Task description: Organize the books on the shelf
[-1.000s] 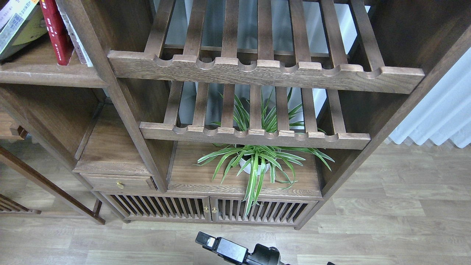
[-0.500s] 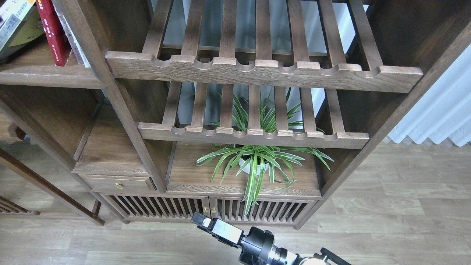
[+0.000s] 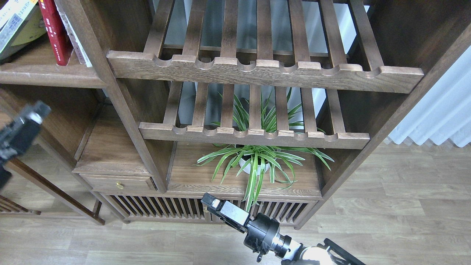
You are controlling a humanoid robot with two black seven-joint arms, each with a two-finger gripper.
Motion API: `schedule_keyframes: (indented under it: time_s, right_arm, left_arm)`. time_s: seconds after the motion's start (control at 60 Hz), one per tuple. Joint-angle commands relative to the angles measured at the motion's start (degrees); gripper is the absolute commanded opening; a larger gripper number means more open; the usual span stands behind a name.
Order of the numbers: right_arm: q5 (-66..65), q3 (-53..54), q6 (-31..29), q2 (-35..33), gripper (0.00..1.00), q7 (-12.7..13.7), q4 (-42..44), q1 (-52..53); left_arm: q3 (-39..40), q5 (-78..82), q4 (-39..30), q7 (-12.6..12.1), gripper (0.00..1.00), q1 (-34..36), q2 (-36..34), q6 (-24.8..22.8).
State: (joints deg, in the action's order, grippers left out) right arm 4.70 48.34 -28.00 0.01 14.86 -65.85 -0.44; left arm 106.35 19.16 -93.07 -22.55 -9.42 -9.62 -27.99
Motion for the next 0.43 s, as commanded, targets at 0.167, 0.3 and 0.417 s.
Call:
schedule_keyframes:
  time_s: [0.167,0.3,0.417]
  right_arm:
    - [3.73,0.0,0.0,-0.01,1.0,0.0,2.92,1.94]
    - [4.09,0.7,0.0,-0.01,1.0,0.0,3.28,2.03]
    - [4.18,2.28,0.0,-0.01,1.0,0.0,3.8,2.03]
  left_arm:
    - [-0.7,-0.7,3.42,0.23,0.9,-6.23,9.62,-0.01]
    - [-1.84,-3.86,4.65,0.23,0.92,-6.41,9.62,-0.01]
    - [-4.04,-5.19,6.85,0.14,0.96,-6.58,9.62,-0.01]
